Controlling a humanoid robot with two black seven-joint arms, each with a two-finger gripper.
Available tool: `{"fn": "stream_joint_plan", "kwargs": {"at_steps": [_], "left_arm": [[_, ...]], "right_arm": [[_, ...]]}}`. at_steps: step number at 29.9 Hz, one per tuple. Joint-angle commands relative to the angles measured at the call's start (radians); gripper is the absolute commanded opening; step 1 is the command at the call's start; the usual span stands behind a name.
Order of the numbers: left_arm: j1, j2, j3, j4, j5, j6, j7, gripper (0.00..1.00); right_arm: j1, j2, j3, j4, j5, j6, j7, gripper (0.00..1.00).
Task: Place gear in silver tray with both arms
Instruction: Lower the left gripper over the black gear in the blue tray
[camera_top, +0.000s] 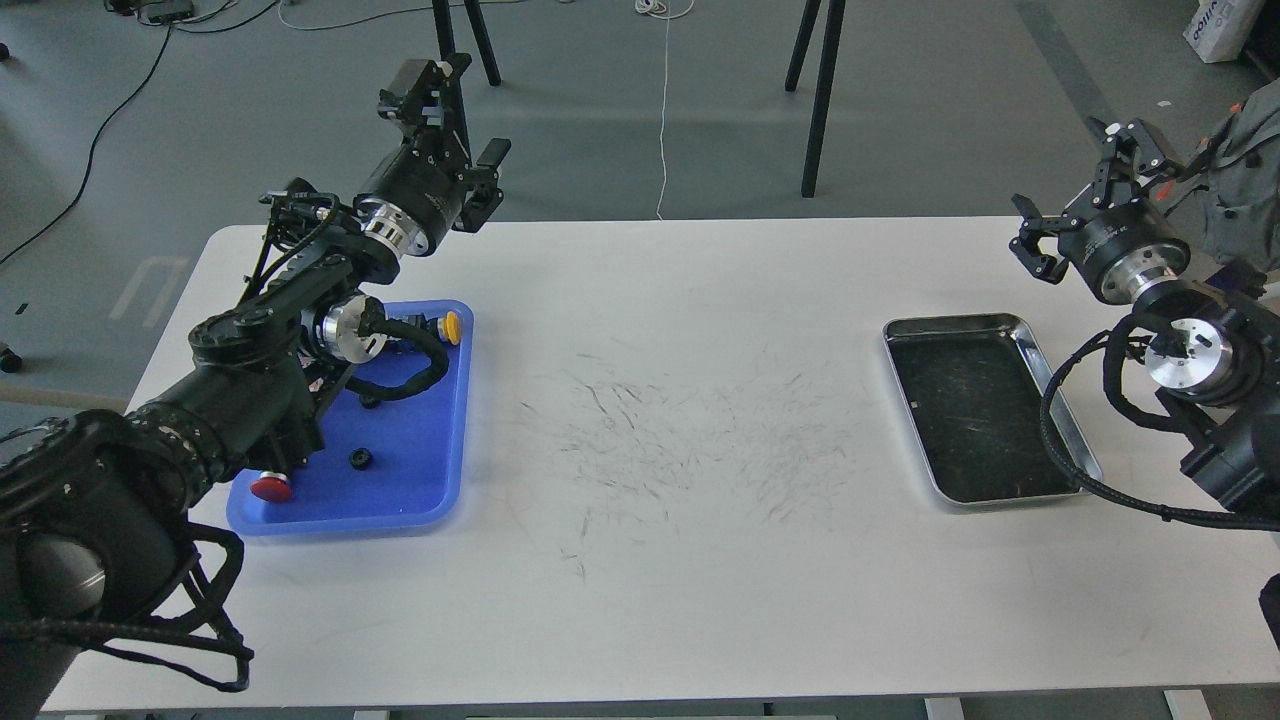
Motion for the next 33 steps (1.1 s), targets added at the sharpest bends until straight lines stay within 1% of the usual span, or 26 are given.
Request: {"fn": "stream_joint_plan", "kwargs": {"at_steps": [1, 12, 16, 20, 23, 33], "left_arm": [[-0.001, -0.008, 0.000, 0.000, -0.001, -0.001, 0.000, 1.00], [-0.001, -0.008, 0.001, 0.001, 0.002, 0.002, 0.000, 1.00], [0.003, -0.008, 0.001, 0.000, 0.003, -0.009, 0.000, 1.00], [0.005, -0.006, 0.026, 0.000, 0.002, -0.042, 0.000, 1.00], [0.005, -0.003, 0.052, 0.000, 0.002, -0.046, 0.000, 1.00], [0.003, -0.004, 0.055, 0.001, 0.002, -0.042, 0.000, 1.00]], "right_arm": [[-0.001, -0.002, 0.000, 0.000, 0.000, 0.004, 0.000, 0.98], [0.010, -0.005, -0.003, 0.002, 0.000, 0.006, 0.000, 0.98], [0.010, -0.006, -0.003, 0.002, 0.000, 0.004, 0.000, 0.98], [0.008, -0.011, -0.003, 0.000, 0.000, 0.004, 0.000, 0.98], [0.008, -0.012, -0.003, 0.000, 0.000, 0.006, 0.000, 0.98], [0.004, -0.023, -0.003, 0.000, 0.000, 0.007, 0.000, 0.98]]}}
